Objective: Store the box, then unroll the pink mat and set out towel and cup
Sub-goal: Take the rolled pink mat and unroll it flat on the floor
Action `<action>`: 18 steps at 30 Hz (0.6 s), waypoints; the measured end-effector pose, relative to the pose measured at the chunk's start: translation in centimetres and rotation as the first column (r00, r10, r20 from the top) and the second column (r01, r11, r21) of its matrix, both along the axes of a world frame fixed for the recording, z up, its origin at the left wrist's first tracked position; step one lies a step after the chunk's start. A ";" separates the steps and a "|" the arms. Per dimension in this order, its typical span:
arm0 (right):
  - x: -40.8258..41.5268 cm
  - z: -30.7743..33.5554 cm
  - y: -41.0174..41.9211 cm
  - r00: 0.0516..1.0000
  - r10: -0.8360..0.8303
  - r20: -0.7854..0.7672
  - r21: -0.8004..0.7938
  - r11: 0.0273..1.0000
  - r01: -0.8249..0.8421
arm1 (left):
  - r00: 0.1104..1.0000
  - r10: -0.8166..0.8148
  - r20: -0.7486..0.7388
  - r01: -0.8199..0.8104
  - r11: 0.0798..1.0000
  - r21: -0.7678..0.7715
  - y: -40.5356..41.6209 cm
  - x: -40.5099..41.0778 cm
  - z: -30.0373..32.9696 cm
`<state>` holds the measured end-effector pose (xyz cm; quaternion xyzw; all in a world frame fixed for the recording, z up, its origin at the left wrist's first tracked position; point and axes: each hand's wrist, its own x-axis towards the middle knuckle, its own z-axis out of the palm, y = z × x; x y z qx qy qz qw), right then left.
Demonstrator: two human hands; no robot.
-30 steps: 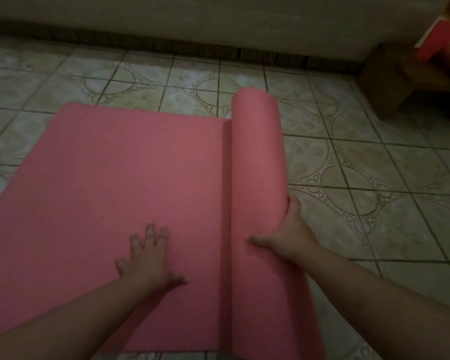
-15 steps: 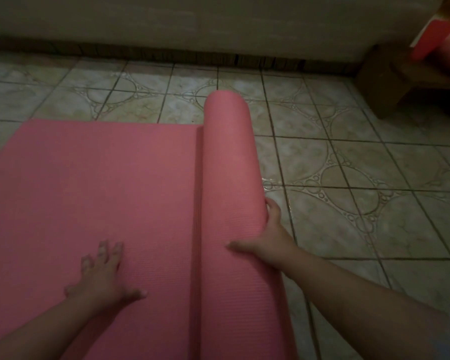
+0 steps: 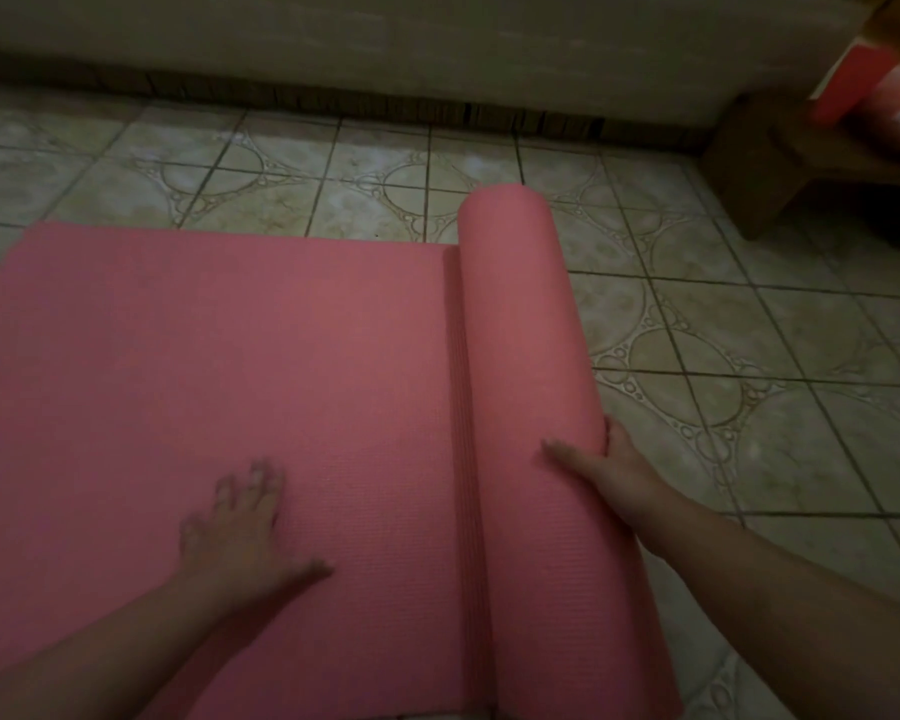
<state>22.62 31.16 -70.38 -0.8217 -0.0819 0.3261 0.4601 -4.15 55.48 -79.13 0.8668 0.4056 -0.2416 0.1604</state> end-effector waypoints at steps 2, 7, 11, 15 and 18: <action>0.0 -0.2 -0.1 1.000 0.028 -0.001 -0.043 0.999 -0.028 | 0.996 -0.088 -0.020 0.088 0.996 0.014 -0.6 0.6 -0.5; 0.4 -0.5 0.0 1.000 0.025 0.012 -0.082 0.996 -0.024 | 0.992 -0.107 -0.060 0.108 0.994 0.007 -0.5 0.9 -0.3; -0.1 -0.8 0.4 0.999 0.028 0.026 -0.083 0.996 -0.025 | 0.991 -0.106 -0.079 0.108 0.994 0.018 0.0 0.5 0.3; -1.8 -1.6 1.8 0.998 0.047 0.031 -0.033 0.998 -0.046 | 0.989 -0.101 -0.111 0.107 0.993 0.056 2.3 -1.5 0.7; -2.6 -2.1 3.0 0.996 0.076 0.040 -0.018 0.997 -0.075 | 0.988 -0.082 -0.131 0.090 0.994 0.060 3.6 -2.5 0.8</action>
